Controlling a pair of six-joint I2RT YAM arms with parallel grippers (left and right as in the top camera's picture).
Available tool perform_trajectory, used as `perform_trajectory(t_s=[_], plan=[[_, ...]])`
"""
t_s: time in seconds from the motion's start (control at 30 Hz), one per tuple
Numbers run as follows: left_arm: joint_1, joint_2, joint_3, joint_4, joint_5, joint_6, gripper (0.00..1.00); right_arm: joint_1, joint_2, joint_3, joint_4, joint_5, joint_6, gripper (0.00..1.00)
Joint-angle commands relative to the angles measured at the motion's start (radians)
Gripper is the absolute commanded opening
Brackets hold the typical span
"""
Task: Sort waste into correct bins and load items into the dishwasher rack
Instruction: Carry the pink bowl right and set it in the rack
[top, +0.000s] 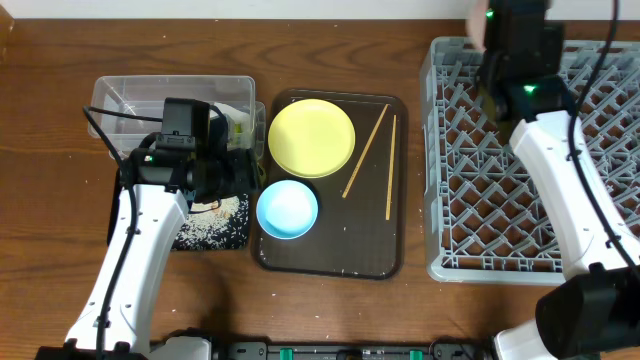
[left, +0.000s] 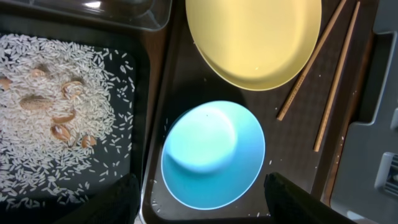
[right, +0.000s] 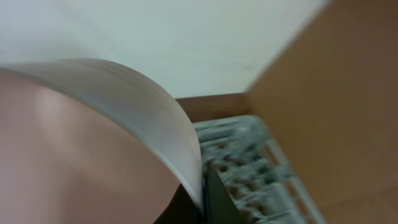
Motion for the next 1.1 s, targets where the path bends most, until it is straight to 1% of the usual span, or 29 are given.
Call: perform_trajectory(t_s=[0.0,0.17,0.27,0.4,0.8,1.07], plan=[[0.005,-0.008,-0.004,-0.003,-0.013,0.013,0.67,-0.053,0.022,0.006,0.049,0.17,-0.075,0.01],[0.005,-0.008,-0.004,-0.004,-0.013,0.013,0.67,-0.13,0.07,0.006,0.117,0.253,-0.125,0.01],[0.005,-0.008,-0.004,-0.01,-0.013,0.013,0.68,-0.164,0.109,0.006,0.122,0.303,-0.125,0.01],[0.005,-0.008,-0.004,-0.014,-0.013,0.013,0.68,-0.214,0.176,0.006,0.121,0.311,-0.148,0.01],[0.005,-0.008,-0.005,-0.014,-0.013,0.013,0.68,-0.275,0.264,0.004,0.117,0.312,-0.158,0.01],[0.005,-0.008,-0.004,-0.014,-0.013,0.013,0.68,-0.299,0.323,0.003,0.108,0.354,-0.158,0.01]])
